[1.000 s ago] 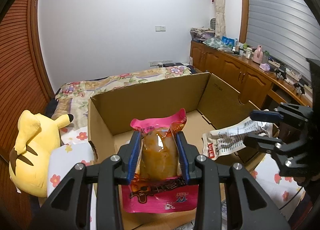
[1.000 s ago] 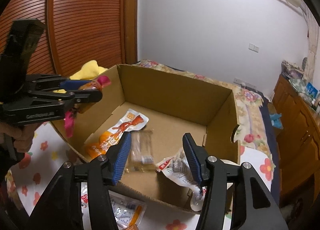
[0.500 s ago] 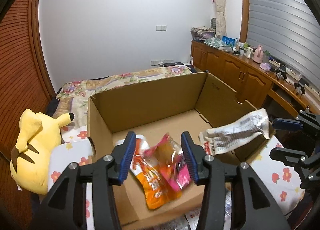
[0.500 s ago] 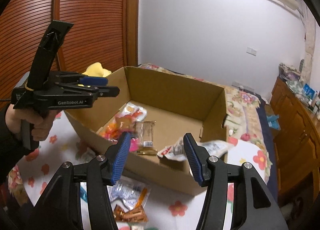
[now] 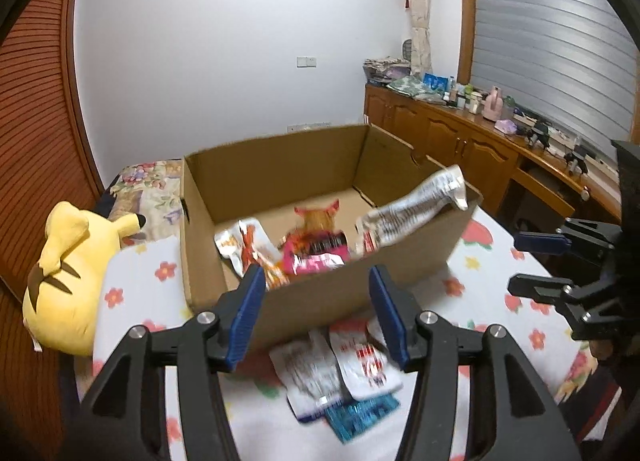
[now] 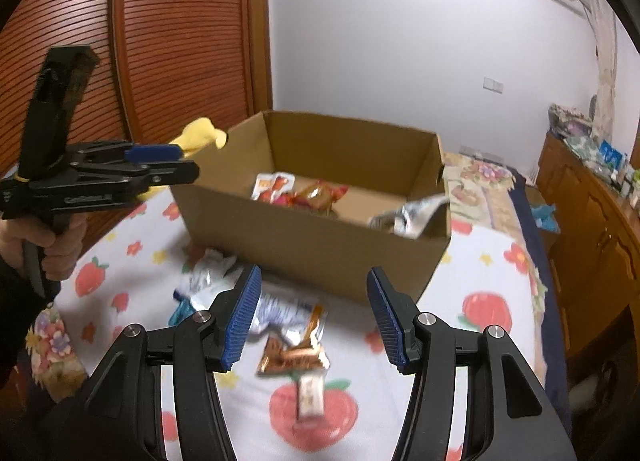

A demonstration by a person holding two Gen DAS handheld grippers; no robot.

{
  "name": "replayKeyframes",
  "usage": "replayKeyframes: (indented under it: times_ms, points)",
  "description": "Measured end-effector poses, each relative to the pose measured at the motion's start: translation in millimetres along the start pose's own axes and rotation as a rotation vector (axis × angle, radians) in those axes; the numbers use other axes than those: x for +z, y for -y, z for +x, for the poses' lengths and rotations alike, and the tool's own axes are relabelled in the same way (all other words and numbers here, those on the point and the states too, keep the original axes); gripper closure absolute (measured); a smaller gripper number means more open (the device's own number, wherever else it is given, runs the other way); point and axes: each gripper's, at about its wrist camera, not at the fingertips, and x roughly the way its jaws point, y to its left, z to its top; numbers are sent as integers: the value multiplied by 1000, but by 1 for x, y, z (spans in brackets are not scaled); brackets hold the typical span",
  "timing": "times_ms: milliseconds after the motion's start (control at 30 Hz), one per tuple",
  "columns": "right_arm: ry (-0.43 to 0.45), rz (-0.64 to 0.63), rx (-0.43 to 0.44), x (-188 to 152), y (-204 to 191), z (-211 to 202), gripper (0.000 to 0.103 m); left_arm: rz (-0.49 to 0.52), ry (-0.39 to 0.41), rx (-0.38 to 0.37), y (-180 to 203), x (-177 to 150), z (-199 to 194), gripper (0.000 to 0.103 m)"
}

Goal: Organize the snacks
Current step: 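Withdraw both open tools from the box back toward the snack pile, then grasp the white milk-candy bar with the right tool while the left tool grasps the blue-band pouch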

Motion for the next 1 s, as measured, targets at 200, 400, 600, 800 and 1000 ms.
replayKeyframes:
  times_ms: [200,400,600,800,1000]
  points:
    - [-36,22,9,-28,-4,1,48,-11,-40,-17,9,-35,-4,48]
    - [-87,53,15,-54,1,14,53,-15,-96,-30,17,-68,11,48]
    - [-144,66,16,-76,3,35,56,-50,-141,-28,12,-87,30,48]
    - [-183,62,30,-90,5,49,68,-72,-168,1,1,-95,48,48]
    - [-192,66,18,-97,8,54,72,-115,-173,-2,-11,-90,54,48]
